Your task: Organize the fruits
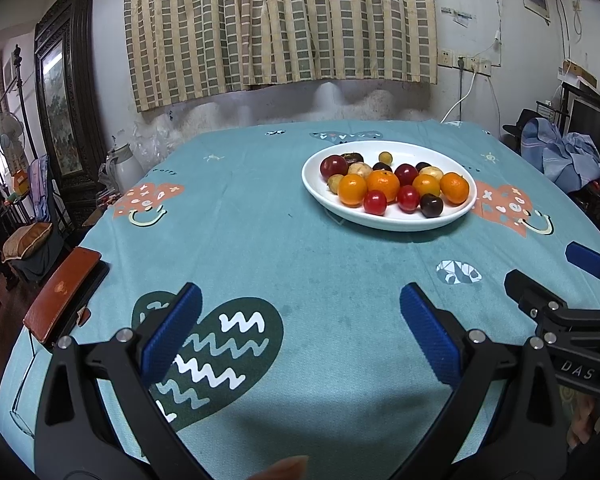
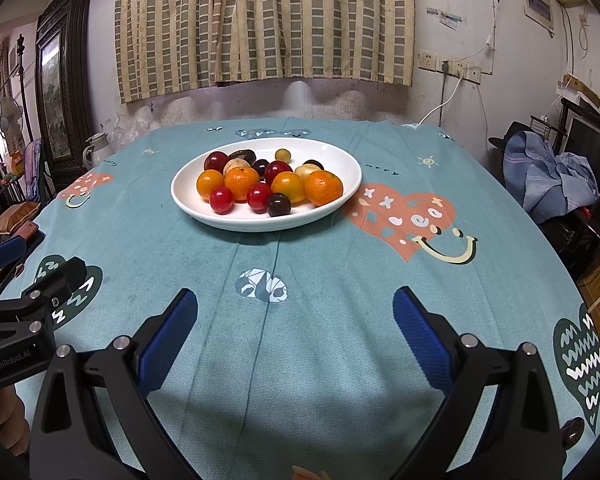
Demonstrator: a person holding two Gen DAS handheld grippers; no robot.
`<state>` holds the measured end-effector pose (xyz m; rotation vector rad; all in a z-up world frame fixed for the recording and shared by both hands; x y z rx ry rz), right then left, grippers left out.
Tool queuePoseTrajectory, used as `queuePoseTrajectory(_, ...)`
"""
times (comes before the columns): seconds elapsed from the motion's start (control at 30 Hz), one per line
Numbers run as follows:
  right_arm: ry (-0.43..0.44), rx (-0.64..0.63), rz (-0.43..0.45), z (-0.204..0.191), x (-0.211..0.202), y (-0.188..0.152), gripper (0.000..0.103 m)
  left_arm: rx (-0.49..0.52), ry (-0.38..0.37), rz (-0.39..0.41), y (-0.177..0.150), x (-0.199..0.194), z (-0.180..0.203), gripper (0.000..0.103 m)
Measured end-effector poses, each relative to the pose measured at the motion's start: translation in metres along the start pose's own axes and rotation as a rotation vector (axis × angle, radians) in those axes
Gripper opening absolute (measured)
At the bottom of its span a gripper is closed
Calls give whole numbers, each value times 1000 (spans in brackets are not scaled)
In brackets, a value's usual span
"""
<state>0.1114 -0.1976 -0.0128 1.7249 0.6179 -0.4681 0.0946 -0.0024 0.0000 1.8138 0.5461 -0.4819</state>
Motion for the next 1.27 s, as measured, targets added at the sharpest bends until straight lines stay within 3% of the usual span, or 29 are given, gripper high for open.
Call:
queuePoseTrajectory(0.77, -1, -2, 0, 0, 0, 0, 98, 0, -7, -5, 0, 1, 2, 101)
queuePoseTrajectory(1.03, -1, -2, 0, 0, 0, 0, 98, -6, -23, 40, 0, -3, 4, 101)
queuePoseTrajectory(1.27, -1, -3, -1, 0, 1, 0, 98, -21, -23, 9, 1, 0, -1, 101)
Point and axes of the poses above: each gripper's, at about its wrist camera, not at the fingertips, and x roughly the way its jaws point, z to its right, y to its top, the point moved 4 cm from there along x, roughly the way its jaws point, and after that the axes turned 14 degrees about x, right-handed, at the moved point
